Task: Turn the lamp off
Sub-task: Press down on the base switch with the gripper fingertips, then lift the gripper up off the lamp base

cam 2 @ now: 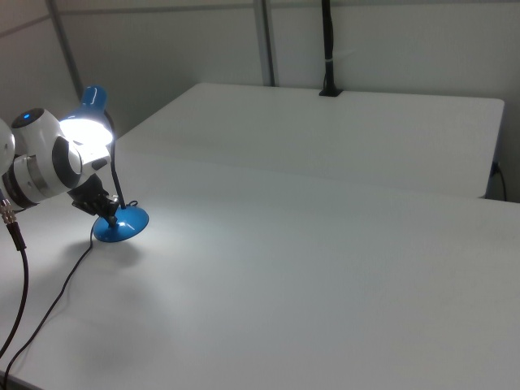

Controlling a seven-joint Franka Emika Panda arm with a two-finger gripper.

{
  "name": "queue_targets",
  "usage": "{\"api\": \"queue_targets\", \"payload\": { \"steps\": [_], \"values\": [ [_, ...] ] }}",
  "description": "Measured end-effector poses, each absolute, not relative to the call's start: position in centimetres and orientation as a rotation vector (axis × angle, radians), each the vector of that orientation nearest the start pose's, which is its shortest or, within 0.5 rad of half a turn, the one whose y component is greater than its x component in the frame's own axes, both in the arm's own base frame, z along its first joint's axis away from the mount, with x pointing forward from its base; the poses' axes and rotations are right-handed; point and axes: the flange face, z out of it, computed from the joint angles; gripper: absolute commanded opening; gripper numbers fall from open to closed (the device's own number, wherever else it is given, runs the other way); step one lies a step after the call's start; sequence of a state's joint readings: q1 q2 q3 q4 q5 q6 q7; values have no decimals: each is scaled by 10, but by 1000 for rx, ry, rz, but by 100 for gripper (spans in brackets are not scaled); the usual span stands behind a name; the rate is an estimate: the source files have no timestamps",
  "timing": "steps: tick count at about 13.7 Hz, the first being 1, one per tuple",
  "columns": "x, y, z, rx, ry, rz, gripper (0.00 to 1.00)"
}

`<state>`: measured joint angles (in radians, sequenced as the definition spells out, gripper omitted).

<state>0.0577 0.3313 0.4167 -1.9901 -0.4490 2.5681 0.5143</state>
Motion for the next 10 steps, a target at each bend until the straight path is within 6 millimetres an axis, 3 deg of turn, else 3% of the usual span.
{"api": "queue_targets", "payload": {
  "steps": [6,10],
  "values": [
    [559,284,332,-3082,-419,-504,0],
    [553,297,328,-3076,-444,-492,0]
  ]
}}
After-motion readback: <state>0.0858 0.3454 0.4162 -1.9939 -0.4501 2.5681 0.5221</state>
